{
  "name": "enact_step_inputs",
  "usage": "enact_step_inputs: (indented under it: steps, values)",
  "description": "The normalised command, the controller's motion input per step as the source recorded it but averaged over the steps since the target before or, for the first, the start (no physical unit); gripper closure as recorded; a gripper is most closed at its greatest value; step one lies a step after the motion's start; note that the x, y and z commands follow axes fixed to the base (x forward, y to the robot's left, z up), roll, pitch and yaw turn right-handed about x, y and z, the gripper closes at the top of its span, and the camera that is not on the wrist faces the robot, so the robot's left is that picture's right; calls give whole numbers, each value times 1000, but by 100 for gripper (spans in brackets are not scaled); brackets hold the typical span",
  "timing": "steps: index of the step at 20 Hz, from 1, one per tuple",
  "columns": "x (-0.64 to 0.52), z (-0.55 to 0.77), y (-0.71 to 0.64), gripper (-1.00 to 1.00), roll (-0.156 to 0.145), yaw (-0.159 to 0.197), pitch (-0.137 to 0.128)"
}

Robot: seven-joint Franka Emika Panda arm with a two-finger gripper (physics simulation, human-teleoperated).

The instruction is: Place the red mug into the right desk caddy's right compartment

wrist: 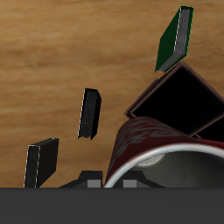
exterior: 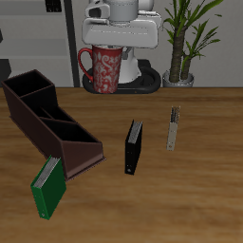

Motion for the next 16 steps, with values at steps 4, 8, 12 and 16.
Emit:
enact_step_inputs:
  steps: [4, 8, 12, 16]
  values:
    - [-331, 30, -551, 100, -63, -42, -18]
    - [-327, -6, -366, 100, -32, -8, -26]
    - [-411, -80, -455, 100, -46, -17, -2]
    - [-272, -138, -360, 100, -57, 10, 18]
